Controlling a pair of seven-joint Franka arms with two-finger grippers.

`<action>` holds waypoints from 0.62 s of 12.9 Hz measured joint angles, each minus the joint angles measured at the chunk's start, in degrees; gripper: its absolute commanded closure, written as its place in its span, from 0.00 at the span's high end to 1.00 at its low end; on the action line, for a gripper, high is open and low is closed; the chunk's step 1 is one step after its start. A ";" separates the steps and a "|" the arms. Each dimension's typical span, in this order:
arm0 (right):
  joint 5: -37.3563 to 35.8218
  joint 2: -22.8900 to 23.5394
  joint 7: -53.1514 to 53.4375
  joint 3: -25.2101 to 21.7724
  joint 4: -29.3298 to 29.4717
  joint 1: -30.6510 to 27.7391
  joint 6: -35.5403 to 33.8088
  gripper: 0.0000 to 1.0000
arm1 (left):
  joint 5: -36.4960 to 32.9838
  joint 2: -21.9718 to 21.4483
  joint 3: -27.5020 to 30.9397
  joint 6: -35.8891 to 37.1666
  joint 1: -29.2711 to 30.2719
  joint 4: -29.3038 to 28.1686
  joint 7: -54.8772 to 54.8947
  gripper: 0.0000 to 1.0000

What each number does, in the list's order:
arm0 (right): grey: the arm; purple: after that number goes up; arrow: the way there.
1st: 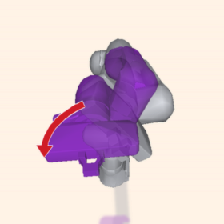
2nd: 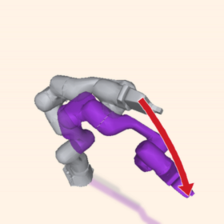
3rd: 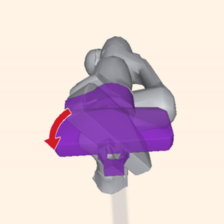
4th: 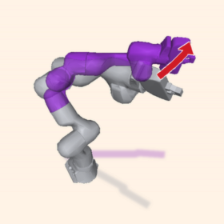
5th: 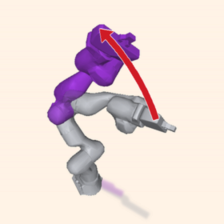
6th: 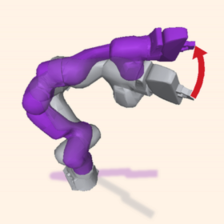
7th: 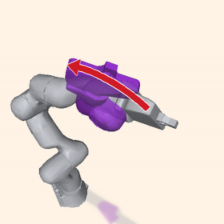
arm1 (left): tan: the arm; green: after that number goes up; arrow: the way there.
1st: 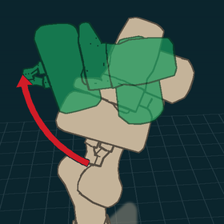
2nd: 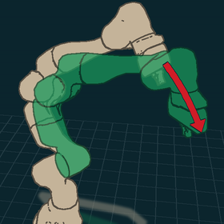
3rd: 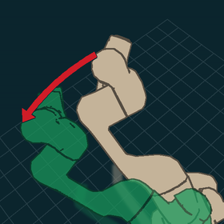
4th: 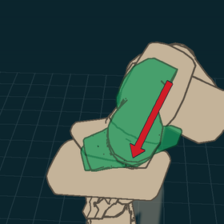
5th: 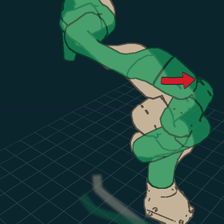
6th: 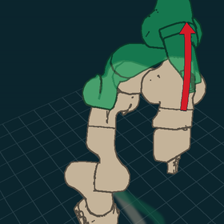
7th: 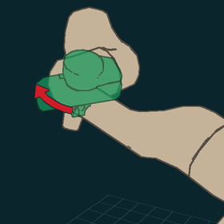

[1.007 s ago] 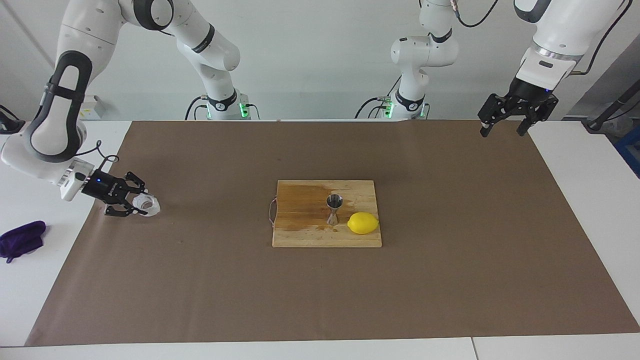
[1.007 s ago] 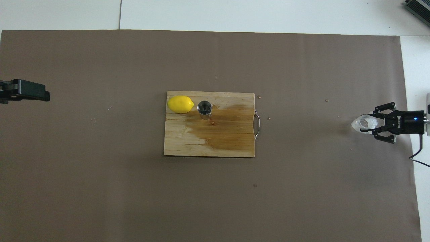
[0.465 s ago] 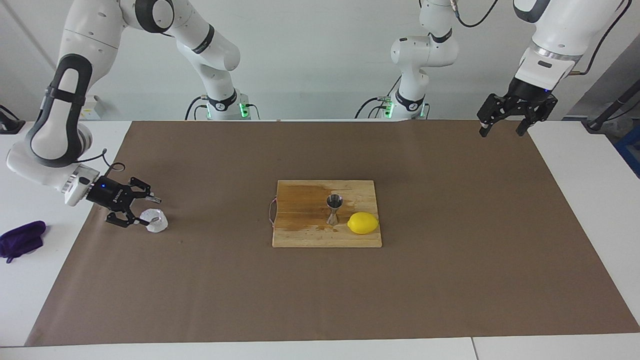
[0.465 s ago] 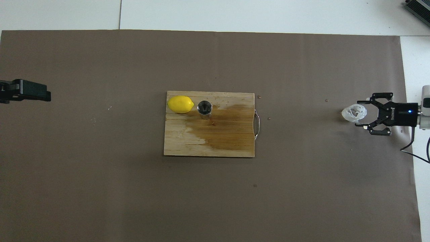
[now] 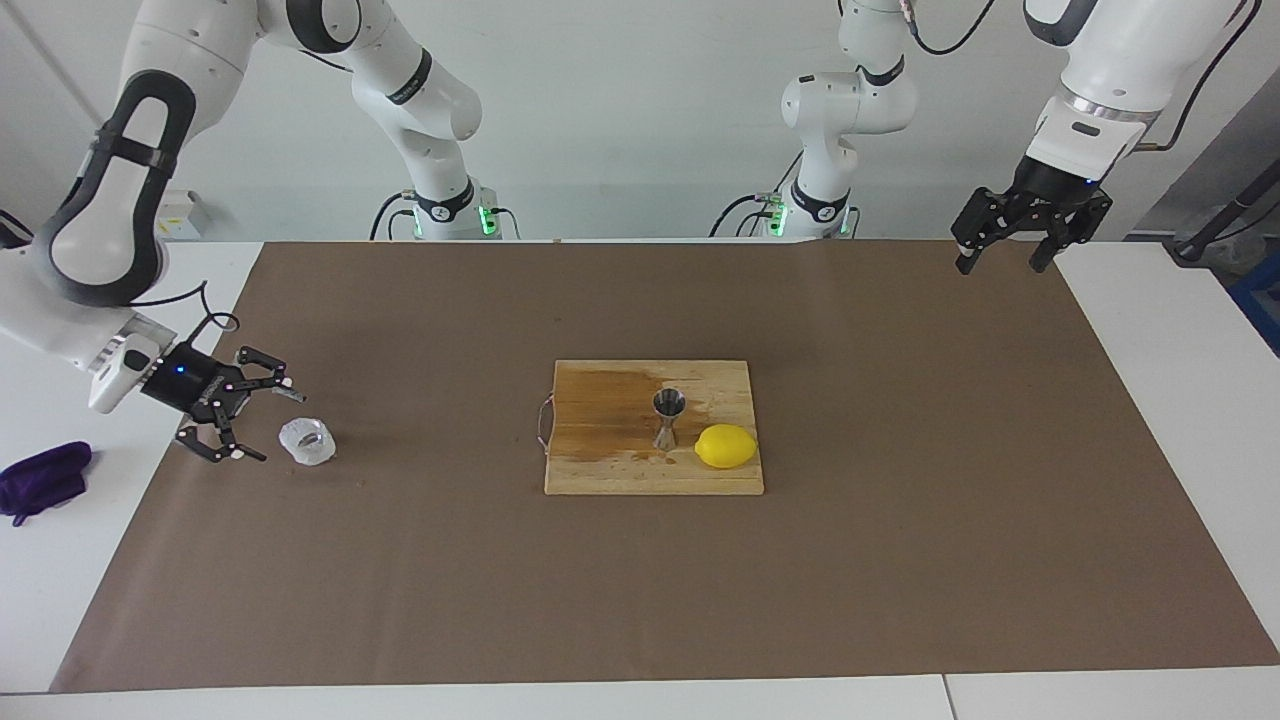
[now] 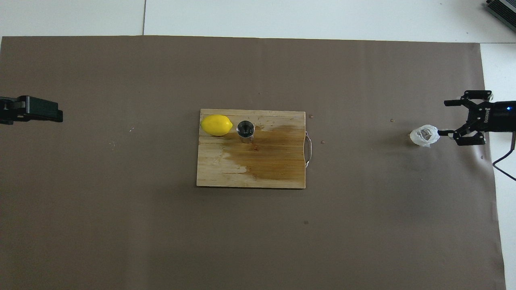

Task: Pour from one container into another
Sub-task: 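Open the right gripper and draw it back from the glass cup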

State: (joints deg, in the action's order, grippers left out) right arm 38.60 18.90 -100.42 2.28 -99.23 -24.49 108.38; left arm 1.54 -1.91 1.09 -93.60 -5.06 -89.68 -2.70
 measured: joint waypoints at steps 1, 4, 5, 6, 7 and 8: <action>-4.17 -2.48 7.91 0.03 0.18 1.45 0.33 1.00 | 0.00 -0.17 -0.07 0.01 -0.16 -0.47 0.00 1.00; -15.18 -8.71 31.62 0.10 0.16 5.49 2.14 1.00 | 0.00 -1.18 -0.18 0.01 -1.98 -2.68 -0.01 1.00; -19.88 -10.05 39.94 0.12 0.15 7.03 3.14 1.00 | 0.00 -1.53 -0.25 -0.04 -2.57 -3.42 -0.36 1.00; -23.67 -11.03 49.06 0.14 0.13 8.94 3.47 1.00 | 0.00 -1.90 -0.25 -0.28 -3.23 -4.16 -1.53 1.00; -26.09 -11.68 58.18 0.15 0.12 10.96 3.74 1.00 | 0.00 -2.29 -0.27 -1.16 -4.13 -5.07 -3.59 1.00; -27.39 -12.08 66.96 0.18 0.14 12.63 4.00 1.00 | 0.00 -2.71 -0.27 -2.48 -5.28 -6.21 -5.92 1.00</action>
State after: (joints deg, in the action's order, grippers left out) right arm 11.21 6.82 -33.46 2.46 -99.09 -11.86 112.38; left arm 1.54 -4.62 0.82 -96.08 -10.35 -95.90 -8.62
